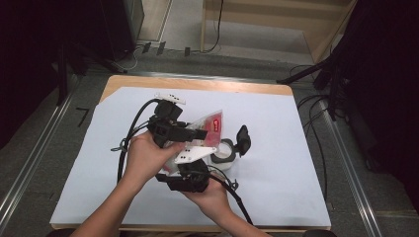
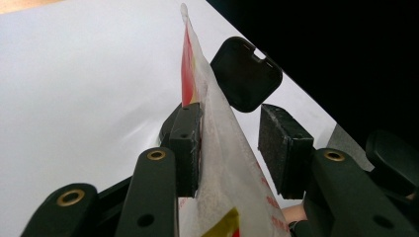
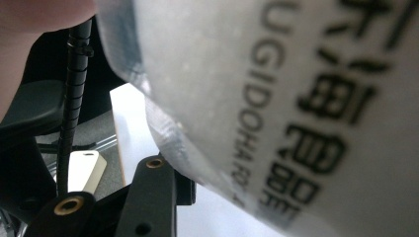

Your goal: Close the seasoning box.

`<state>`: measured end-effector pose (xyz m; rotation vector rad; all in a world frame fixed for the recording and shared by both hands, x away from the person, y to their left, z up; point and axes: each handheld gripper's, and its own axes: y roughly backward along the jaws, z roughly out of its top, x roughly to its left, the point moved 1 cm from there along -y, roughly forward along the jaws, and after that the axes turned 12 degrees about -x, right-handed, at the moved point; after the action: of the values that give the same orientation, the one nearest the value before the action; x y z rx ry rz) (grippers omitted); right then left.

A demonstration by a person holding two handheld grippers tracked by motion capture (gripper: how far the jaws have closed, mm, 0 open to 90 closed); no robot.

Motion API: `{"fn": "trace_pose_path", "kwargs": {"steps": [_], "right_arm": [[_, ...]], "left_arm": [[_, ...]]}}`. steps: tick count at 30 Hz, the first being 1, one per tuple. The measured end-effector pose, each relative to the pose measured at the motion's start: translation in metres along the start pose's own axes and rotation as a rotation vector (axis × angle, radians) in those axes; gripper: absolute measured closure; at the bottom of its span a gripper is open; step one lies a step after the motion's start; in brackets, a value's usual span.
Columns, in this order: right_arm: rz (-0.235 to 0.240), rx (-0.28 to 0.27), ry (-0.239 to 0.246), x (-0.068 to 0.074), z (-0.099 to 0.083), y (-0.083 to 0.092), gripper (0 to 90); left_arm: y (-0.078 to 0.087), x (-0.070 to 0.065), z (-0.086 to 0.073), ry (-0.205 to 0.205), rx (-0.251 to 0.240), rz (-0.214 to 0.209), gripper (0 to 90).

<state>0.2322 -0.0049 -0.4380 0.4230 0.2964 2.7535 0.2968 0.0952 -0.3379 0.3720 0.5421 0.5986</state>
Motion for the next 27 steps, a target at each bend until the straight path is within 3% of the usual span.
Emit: {"fn": "trace_pose_path", "kwargs": {"steps": [10,27], "right_arm": [[-0.003,0.003,-0.024,0.0005,-0.0004,-0.0002,63.4],[-0.008,0.0,-0.004,0.0012,-0.0051,-0.0008,61.9]], "left_arm": [[-0.0016,0.0008,-0.0005,0.002,0.015,0.008,64.0],[-0.004,-0.0019,-0.0027,-0.015,0.012,0.012,66.8]]}}
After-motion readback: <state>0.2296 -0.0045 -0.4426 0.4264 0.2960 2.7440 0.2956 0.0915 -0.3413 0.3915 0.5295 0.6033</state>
